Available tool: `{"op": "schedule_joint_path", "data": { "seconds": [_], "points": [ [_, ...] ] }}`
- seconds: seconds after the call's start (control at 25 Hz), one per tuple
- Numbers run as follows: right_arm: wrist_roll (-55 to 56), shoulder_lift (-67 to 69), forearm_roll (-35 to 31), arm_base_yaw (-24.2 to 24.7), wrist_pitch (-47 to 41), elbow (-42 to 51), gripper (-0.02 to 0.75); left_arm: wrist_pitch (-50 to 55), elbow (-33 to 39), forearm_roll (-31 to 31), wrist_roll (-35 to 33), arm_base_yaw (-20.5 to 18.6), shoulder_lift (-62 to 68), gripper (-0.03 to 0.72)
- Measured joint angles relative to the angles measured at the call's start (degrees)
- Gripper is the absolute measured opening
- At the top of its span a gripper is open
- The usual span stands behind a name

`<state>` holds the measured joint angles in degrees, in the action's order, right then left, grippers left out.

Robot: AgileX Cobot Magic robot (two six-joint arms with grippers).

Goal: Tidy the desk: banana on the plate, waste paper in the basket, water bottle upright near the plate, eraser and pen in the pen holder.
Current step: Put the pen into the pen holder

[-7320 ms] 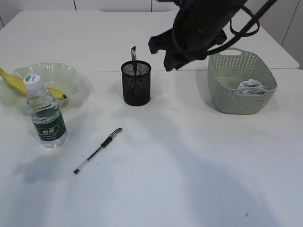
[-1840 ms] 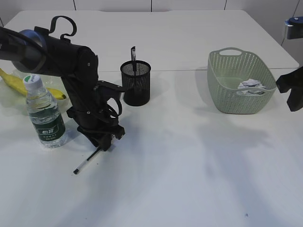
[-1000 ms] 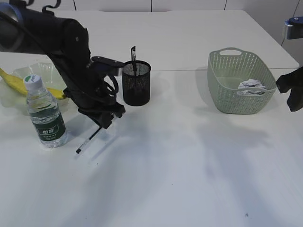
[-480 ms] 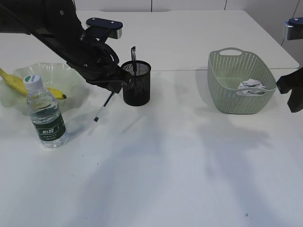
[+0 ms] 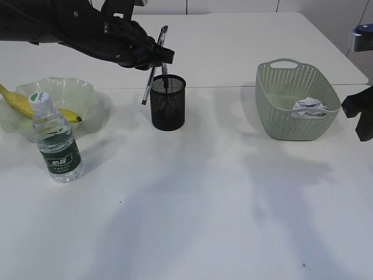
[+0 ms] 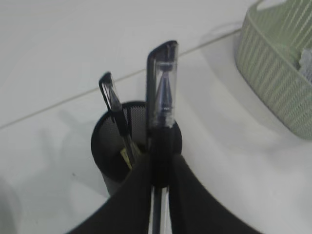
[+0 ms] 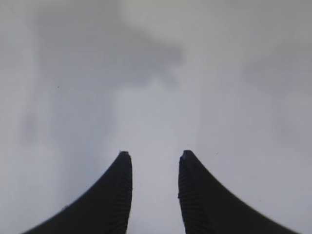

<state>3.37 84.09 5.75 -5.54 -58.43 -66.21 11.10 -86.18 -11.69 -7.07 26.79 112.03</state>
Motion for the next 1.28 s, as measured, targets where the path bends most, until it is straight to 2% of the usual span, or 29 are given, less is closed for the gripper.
{"op": "schedule_joint_path", "data": {
  "seconds": [0.48, 1.28],
  "points": [
    [0.0, 0.0, 0.0, 0.0, 0.0, 0.0, 0.249, -19.0, 0.0, -0.3, 0.0, 0.0, 0.4, 0.034],
    [0.0, 0.0, 0.0, 0.0, 0.0, 0.0, 0.249, -32.0, 0.0, -1.9, 2.3, 0.0, 7.5, 0.034]
  ]
}}
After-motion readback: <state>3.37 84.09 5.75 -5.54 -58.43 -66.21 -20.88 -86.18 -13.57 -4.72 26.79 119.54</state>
